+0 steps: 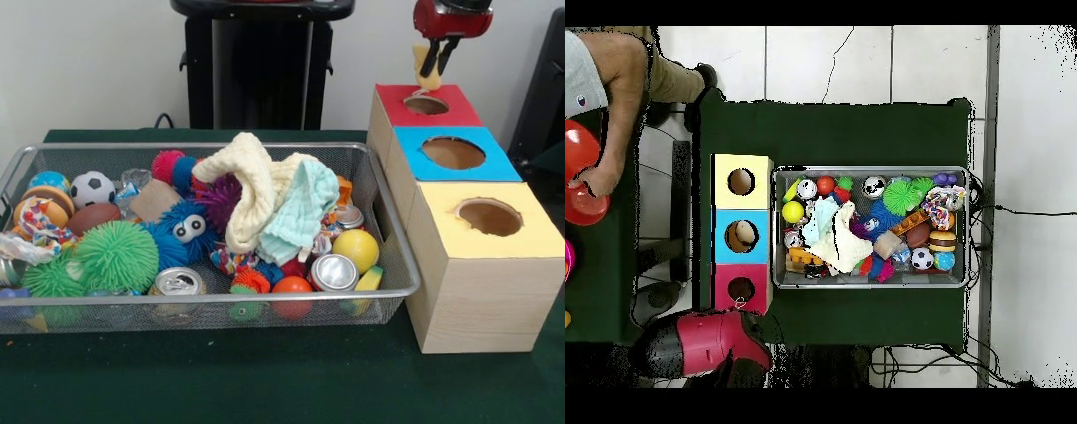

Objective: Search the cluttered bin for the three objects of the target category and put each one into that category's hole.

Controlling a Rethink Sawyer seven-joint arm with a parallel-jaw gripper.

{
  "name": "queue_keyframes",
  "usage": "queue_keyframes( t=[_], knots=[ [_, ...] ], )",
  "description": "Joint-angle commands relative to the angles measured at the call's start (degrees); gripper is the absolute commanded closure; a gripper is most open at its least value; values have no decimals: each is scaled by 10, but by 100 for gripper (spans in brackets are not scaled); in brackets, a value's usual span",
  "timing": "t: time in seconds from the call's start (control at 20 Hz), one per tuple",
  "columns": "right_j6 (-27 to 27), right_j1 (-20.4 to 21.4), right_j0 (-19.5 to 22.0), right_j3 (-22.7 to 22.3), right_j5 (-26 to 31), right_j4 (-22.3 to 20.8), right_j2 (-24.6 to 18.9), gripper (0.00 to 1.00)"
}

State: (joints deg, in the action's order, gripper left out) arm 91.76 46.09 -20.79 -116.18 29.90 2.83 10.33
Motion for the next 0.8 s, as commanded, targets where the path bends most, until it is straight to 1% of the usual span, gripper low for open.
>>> queue_keyframes(
  t=[0.05, 0.2, 0.5, 0.8],
  knots=[
    [121, -57, 24, 48, -28, 24, -31, 100],
    [118, -64, 26, 57, -24, 24, -33, 100],
    [102, -64, 41, 64, -12, 22, -40, 100],
    [104, -65, 41, 75, -3, 20, -37, 100]
  ],
)
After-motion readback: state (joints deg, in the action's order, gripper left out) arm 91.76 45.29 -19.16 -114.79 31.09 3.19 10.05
